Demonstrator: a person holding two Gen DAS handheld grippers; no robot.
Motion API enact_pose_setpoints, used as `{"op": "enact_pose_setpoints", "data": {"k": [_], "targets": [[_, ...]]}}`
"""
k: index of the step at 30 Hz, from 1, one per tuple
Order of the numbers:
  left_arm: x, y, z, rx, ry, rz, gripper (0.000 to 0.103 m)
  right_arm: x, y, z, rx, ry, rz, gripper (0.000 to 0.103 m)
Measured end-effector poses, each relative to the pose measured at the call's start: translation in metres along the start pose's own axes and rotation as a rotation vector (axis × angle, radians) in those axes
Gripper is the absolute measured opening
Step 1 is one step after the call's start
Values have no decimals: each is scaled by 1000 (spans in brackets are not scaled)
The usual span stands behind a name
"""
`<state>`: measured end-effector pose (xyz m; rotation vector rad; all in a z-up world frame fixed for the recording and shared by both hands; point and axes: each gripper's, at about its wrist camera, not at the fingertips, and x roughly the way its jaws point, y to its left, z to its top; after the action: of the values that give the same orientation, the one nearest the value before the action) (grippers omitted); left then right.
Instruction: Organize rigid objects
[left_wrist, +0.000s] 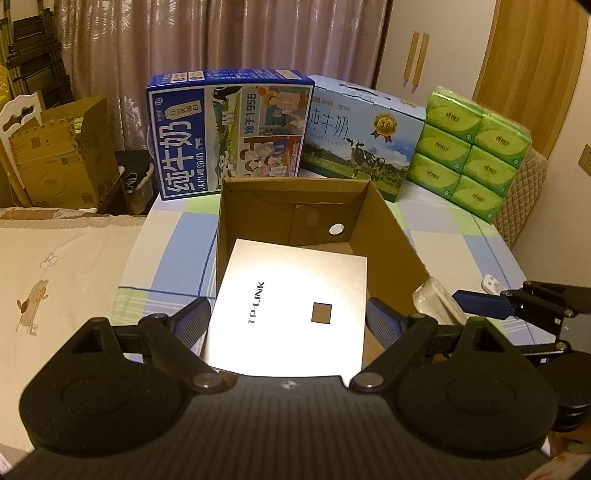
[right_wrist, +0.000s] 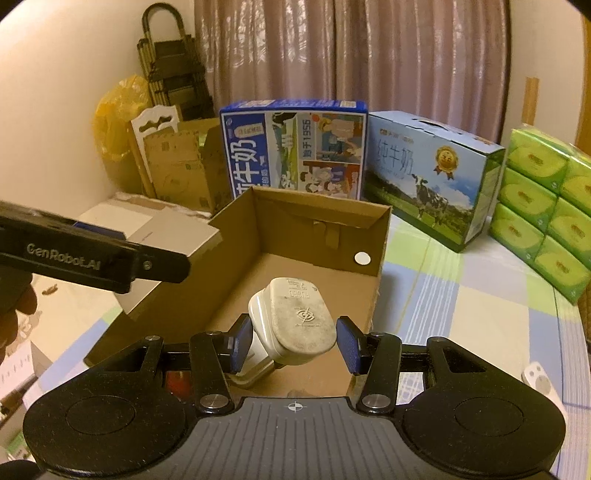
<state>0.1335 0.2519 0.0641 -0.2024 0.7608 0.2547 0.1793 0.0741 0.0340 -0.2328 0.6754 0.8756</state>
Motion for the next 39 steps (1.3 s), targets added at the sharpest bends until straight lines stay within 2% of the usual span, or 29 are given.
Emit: {"op": "enact_pose_setpoints", "data": {"k": [6,18,34,39], "targets": [[28,6,20,-15,22,-20,88,28,-3,10,-69,59,-4,46],[71,8,41,42,67,3,88,73,-13,25,-125,124,-15,46],[83,1,41,77,80,-15,88,86,-16,21,-124,158,-4,46],[82,2,40,80,71,17,88,86,-16,20,-121,160,-3,46]]}}
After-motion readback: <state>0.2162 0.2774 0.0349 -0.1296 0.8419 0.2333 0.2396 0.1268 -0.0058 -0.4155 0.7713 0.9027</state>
